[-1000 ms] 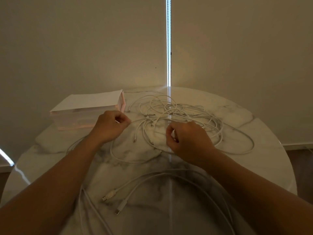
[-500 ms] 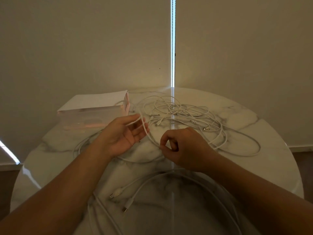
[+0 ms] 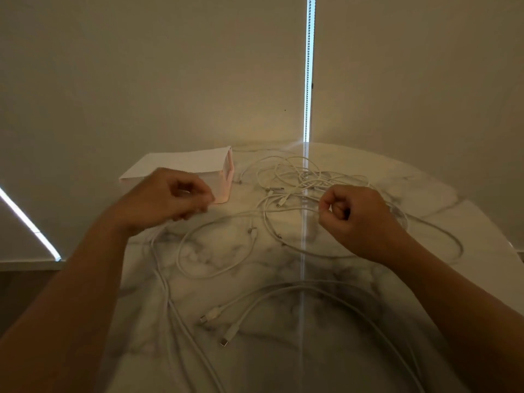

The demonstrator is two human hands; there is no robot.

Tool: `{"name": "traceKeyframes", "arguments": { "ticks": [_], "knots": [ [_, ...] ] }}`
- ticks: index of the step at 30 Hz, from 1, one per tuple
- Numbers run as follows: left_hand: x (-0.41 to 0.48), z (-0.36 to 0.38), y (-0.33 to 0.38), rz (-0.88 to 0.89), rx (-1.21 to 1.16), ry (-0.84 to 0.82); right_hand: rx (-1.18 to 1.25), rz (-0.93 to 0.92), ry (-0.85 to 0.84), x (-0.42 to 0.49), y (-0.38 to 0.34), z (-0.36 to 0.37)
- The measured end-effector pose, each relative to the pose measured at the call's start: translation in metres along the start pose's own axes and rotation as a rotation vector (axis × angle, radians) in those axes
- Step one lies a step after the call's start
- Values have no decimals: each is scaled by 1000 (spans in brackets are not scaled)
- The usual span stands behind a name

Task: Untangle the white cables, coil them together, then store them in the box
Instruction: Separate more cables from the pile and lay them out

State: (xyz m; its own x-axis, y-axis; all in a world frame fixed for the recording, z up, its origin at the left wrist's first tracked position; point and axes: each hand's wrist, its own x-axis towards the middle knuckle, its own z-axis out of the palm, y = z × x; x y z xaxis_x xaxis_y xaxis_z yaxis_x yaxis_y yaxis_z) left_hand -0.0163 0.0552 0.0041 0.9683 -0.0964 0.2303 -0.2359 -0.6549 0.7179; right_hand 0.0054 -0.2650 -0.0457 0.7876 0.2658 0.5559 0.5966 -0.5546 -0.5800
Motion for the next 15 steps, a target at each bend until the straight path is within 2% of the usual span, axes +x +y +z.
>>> {"name": "traceKeyframes", "arguments": {
  "ticks": [1,3,4,5,7,9,11,13,15],
  "knots": [
    [0,-4,-4,-11,-10,94,-1,5,-8,0,1,0],
    [3,-10,-17,-118,257,213,-17,2,-27,-1,2,0],
    [3,-10,-25,-213,421,169,-27,-1,-35,-1,2,0],
    [3,-7,-33,-312,529,58,-35,-2,-39,-2,1,0],
    [3,1,-45,-438,585,-177,-35,6,-37,-1,2,0],
    [3,7,-48,-458,574,-283,-21,16,-19,0,4,0],
    [7,8,-49,-424,580,-304,-14,30,2,1,5,-1],
    [14,8,-49,-356,572,-186,-10,42,13,1,5,-2],
    [20,9,-48,-242,446,136,3,47,11,1,5,-5]
  ]
}}
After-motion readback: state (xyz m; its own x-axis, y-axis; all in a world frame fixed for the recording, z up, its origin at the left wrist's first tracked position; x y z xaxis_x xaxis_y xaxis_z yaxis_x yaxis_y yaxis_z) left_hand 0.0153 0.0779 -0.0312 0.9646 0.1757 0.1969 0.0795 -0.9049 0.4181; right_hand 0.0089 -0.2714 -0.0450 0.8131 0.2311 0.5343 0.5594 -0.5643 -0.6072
